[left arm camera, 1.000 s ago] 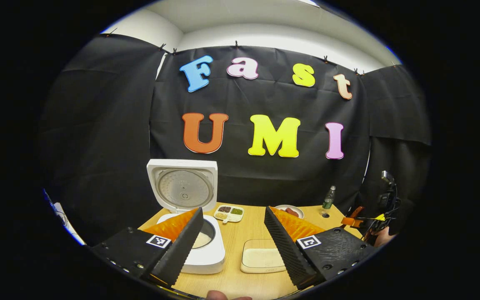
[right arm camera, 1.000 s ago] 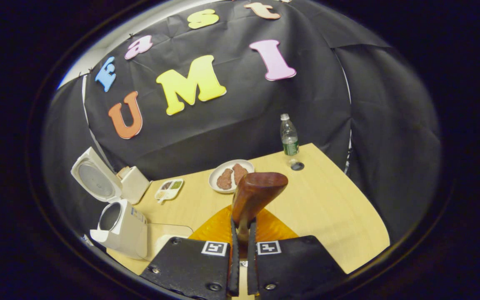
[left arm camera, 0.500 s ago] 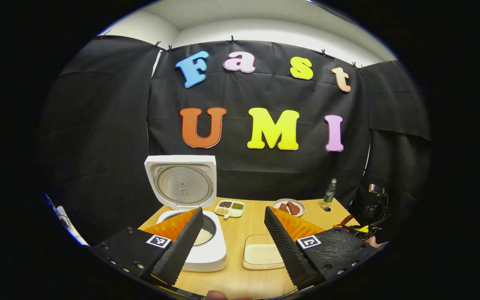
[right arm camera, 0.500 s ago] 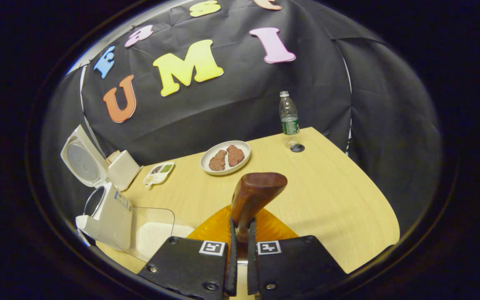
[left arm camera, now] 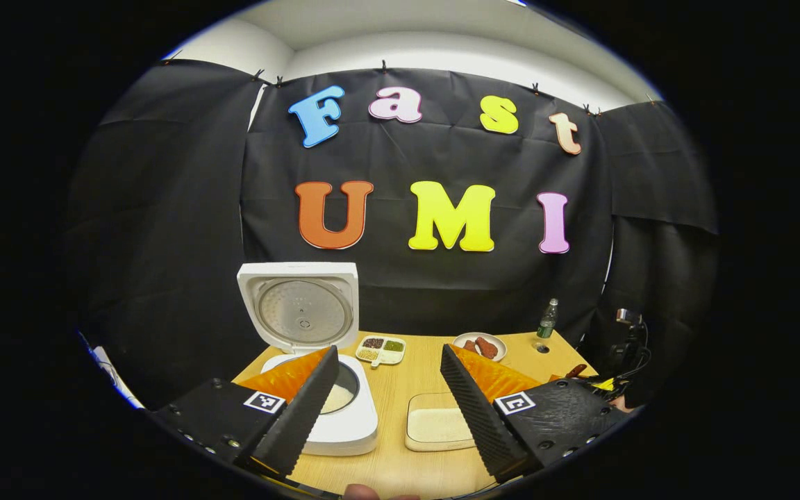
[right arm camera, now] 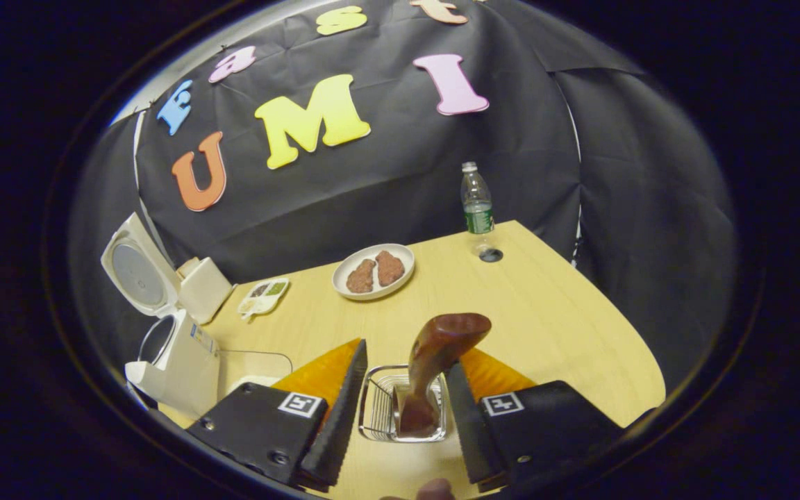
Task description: Close the left gripper, press the button to open the rice cooker; take a wooden spoon from the chopstick holder with the right hand, scoop a spoonful of rice and pour it into the rice cooker, then put the wooden spoon back into the chopstick holder.
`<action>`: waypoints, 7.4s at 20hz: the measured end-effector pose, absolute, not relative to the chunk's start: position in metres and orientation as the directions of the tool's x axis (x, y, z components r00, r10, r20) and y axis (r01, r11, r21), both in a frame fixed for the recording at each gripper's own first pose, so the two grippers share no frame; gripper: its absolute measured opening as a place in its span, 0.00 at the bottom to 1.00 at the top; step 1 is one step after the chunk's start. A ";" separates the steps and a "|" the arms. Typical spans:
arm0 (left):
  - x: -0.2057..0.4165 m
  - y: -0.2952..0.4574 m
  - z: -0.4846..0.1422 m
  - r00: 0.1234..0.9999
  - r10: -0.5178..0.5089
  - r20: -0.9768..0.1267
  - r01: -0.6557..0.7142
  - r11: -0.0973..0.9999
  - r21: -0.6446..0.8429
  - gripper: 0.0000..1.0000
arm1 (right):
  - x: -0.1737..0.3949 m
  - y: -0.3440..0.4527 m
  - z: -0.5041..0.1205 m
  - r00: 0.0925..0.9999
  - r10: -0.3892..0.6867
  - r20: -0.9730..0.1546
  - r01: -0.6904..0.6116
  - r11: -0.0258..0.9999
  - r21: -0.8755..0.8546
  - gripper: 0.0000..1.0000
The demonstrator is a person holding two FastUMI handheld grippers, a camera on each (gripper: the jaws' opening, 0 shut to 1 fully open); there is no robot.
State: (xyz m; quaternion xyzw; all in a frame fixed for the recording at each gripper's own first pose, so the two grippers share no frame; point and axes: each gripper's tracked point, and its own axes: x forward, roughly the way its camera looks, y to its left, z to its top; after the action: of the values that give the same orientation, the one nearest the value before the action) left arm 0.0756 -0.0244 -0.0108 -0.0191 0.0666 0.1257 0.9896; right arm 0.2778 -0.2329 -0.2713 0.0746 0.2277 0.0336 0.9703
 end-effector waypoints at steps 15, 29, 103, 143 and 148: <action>0.102 0.040 0.047 0.968 0.248 0.027 -0.248 0.969 0.006 0.94 | 0.214 -0.251 -0.112 0.977 -0.001 -0.214 0.018 0.997 0.079 1.00; 0.207 0.170 0.076 0.932 0.362 -0.002 -0.362 0.932 0.007 0.94 | 0.113 -0.273 -0.050 0.978 -0.183 -0.104 0.181 0.983 -0.031 0.99; 0.108 0.126 -0.218 0.665 0.312 -0.678 -0.443 0.896 -0.021 0.99 | 0.169 -0.176 -0.178 0.872 0.263 -0.412 -0.208 0.962 0.176 0.99; -0.140 -0.058 0.028 0.966 0.218 0.136 -0.218 0.976 -0.019 0.94 | -0.094 -0.111 -0.038 0.990 0.134 0.042 -0.132 0.990 -0.041 1.00; -0.149 -0.064 0.024 0.959 0.234 0.159 -0.233 0.972 -0.020 0.94 | -0.103 -0.116 -0.054 0.990 0.138 0.014 -0.138 0.990 -0.027 1.00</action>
State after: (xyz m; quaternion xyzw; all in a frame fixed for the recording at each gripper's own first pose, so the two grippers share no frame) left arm -0.1489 -0.0641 0.0244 -0.0004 -0.0804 0.1179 0.9898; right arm -0.1033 -0.1156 -0.0543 -0.0131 -0.0080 0.0692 0.9975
